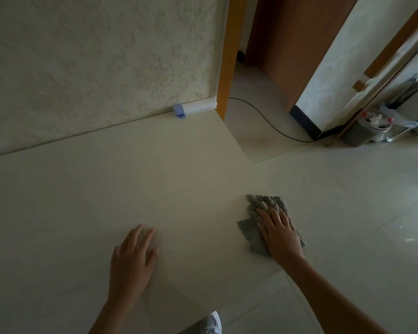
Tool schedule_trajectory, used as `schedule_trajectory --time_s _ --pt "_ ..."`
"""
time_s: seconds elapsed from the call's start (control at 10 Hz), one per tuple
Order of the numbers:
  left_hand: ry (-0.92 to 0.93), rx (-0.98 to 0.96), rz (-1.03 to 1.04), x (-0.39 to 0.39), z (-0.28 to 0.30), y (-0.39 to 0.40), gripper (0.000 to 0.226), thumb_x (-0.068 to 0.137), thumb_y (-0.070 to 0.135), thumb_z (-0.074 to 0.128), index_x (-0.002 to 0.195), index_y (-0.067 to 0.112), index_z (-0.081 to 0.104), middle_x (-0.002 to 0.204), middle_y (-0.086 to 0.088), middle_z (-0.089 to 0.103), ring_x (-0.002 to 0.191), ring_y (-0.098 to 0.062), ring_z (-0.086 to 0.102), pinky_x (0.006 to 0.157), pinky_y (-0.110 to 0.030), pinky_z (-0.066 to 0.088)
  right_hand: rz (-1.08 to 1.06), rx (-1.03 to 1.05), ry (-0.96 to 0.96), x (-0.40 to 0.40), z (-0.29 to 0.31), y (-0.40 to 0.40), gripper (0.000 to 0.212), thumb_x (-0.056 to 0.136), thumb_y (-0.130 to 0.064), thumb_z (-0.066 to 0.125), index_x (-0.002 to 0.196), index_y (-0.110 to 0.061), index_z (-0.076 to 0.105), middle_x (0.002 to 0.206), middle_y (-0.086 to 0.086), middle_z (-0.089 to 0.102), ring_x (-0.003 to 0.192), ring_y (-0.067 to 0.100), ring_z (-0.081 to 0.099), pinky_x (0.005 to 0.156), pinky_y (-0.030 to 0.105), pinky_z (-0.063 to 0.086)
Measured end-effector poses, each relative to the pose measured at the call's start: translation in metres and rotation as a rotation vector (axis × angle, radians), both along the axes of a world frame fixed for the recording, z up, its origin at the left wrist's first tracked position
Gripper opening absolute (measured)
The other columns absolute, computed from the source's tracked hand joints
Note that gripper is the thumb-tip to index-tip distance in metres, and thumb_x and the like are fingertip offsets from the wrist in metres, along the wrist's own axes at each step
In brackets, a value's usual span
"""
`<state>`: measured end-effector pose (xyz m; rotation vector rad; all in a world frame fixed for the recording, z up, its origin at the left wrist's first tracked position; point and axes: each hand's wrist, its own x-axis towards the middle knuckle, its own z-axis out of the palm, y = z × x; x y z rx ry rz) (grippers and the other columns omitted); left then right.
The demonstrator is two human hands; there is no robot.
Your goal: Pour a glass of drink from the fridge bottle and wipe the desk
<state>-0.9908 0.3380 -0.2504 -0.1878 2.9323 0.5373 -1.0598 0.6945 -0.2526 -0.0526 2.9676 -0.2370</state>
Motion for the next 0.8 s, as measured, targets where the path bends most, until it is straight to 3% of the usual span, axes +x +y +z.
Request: schedule_trajectory --time_s 0.2,0.3,0.4,0.5,0.6,0.7,0.8 --pt "0.006 -0.048 -0.01 -0.003 0.003 -0.001 0.054 0.079 0.049 0.039 0.12 0.022 0.063 0.13 -0.01 0.058 0.106 -0.031 0.062 0.081 -0.043 0.054 0.12 -0.013 -0.057 -0.001 0.003 0.007 0.064 0.09 -0.06 0.002 0.143 -0.031 0.024 0.151 0.005 0.029 0.141 0.03 0.016 0.113 0.054 0.015" --pt "-0.005 -0.068 -0.002 -0.003 0.003 -0.001 0.055 0.078 0.049 0.038 0.118 0.021 0.064 0.13 -0.01 0.058 0.106 -0.03 0.063 0.078 -0.042 0.055 0.231 0.028 -0.07 0.004 0.003 0.003 0.059 0.091 -0.062 0.005 0.145 -0.04 0.007 0.155 -0.006 0.008 0.143 0.023 -0.004 0.113 0.058 -0.003" --pt "-0.027 -0.102 -0.014 -0.002 0.003 0.0 0.052 0.077 0.049 0.042 0.117 0.023 0.065 0.128 -0.008 0.06 0.102 -0.029 0.064 0.075 -0.039 0.055 0.249 0.105 -0.084 0.006 0.005 0.001 0.06 0.092 -0.062 0.008 0.146 -0.038 0.006 0.154 -0.004 0.009 0.142 0.025 0.0 0.108 0.064 0.005" --pt "-0.059 -0.116 -0.019 -0.009 0.006 -0.003 0.048 0.074 0.043 0.06 0.119 0.025 0.064 0.132 -0.007 0.057 0.102 -0.03 0.065 0.078 -0.039 0.053 0.267 0.174 -0.202 0.003 0.014 -0.002 0.062 0.09 -0.064 0.011 0.145 -0.035 0.016 0.152 -0.001 0.027 0.138 0.031 0.02 0.1 0.069 0.017" --pt "-0.184 -0.109 -0.063 -0.014 0.019 0.0 0.06 0.081 0.041 0.062 0.138 0.031 0.044 0.152 -0.001 0.033 0.126 -0.022 0.05 0.096 -0.035 0.044 0.32 0.248 -0.247 -0.001 0.024 0.0 0.073 0.084 -0.073 0.006 0.143 -0.035 0.025 0.152 0.001 0.028 0.137 0.035 0.026 0.098 0.072 0.01" --pt "-0.312 -0.131 -0.063 -0.023 0.049 0.002 0.069 0.086 0.047 0.053 0.147 0.035 0.022 0.158 0.008 0.013 0.139 -0.013 0.029 0.108 -0.037 0.031 0.291 0.245 -0.267 -0.018 0.058 -0.011 0.066 0.087 -0.069 0.013 0.132 -0.033 0.046 0.14 0.001 0.048 0.122 0.032 0.051 0.083 0.075 0.038" --pt "-0.111 -0.063 -0.036 -0.035 0.083 0.009 0.066 0.084 0.054 0.043 0.144 0.029 0.032 0.154 0.007 0.027 0.136 -0.011 0.034 0.105 -0.032 0.033 0.283 0.071 -0.181 -0.039 0.107 -0.031 0.054 0.091 -0.058 0.031 0.14 -0.033 0.03 0.146 -0.005 0.038 0.13 0.02 0.041 0.107 0.053 0.027"
